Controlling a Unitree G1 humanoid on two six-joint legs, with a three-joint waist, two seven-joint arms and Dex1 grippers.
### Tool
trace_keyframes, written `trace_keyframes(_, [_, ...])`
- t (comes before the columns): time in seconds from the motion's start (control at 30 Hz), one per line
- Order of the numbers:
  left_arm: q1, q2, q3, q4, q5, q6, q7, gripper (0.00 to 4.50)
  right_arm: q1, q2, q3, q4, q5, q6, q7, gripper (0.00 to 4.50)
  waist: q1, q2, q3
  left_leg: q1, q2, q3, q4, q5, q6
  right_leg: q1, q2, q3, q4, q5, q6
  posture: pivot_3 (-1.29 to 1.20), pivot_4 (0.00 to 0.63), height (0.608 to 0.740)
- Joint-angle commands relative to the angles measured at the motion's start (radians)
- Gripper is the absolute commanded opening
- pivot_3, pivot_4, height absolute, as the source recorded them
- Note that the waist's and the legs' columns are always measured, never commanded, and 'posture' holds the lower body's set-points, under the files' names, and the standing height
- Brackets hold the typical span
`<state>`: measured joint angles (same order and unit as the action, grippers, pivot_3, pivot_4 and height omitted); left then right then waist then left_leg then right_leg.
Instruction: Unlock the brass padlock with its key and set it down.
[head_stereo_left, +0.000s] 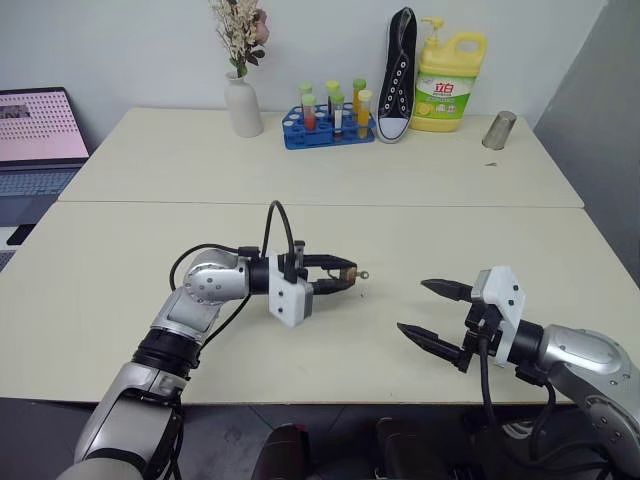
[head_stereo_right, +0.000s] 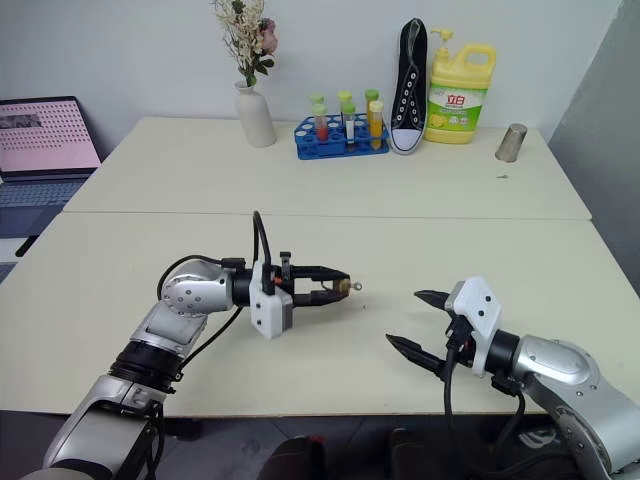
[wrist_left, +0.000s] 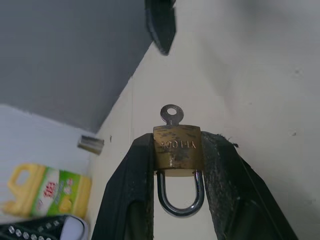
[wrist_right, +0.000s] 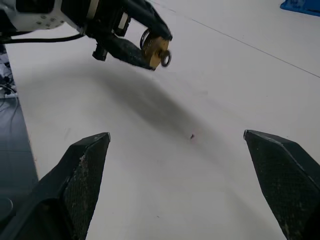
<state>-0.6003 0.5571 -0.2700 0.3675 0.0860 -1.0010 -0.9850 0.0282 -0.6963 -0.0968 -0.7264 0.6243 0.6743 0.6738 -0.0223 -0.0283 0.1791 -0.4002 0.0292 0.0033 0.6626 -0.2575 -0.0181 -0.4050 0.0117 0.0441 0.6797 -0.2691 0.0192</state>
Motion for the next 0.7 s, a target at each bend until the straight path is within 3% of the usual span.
trace_keyframes(0.03, [-0.039, 0.001, 0.002, 0.037, 0.053, -0.136, 0.071, 0.97, -0.028, 0.007, -0.017, -0.034, 0.077, 0.037, -0.011, 4.5, -0.001, 0.0, 0.0, 0.0, 0.0, 0.0, 0.0, 0.0, 0.0, 0.0, 0.0, 0.0, 0.0, 0.0, 0.0, 0.0, 0.15, 0.74])
trace_keyframes(0.2, [-0.036, 0.001, -0.011, 0.05, 0.104, -0.19, 0.135, 0.97, -0.098, 0.056, 0.003, -0.009, 0.201, 0.139, -0.069, 4.5, -0.004, 0.0, 0.0, 0.0, 0.0, 0.0, 0.0, 0.0, 0.0, 0.0, 0.0, 0.0, 0.0, 0.0, 0.0, 0.0, 0.15, 0.74])
trace_keyframes(0.4, [-0.033, 0.008, -0.025, 0.044, 0.131, -0.195, 0.19, 0.97, -0.214, 0.127, 0.067, 0.082, 0.228, 0.191, -0.099, 4.5, -0.006, 0.0, 0.0, 0.0, 0.0, 0.0, 0.0, 0.0, 0.0, 0.0, 0.0, 0.0, 0.0, 0.0, 0.0, 0.0, 0.15, 0.74])
trace_keyframes(0.67, [-0.027, 0.024, -0.054, 0.028, 0.14, -0.195, 0.226, 0.97, -0.253, 0.13, 0.105, 0.132, 0.231, 0.205, -0.073, 4.5, -0.005, 0.0, 0.0, 0.0, 0.0, 0.0, 0.0, 0.0, 0.0, 0.0, 0.0, -0.001, 0.0, 0.0, 0.0, 0.0, 0.15, 0.74])
trace_keyframes(0.7, [-0.026, 0.024, -0.056, 0.025, 0.143, -0.194, 0.23, 0.97, -0.256, 0.131, 0.105, 0.138, 0.235, 0.207, -0.072, 4.32, -0.005, 0.0, 0.0, 0.0, 0.0, -0.001, 0.0, 0.0, 0.0, 0.0, 0.0, -0.001, 0.0, 0.0, 0.0, 0.0, 0.15, 0.74])
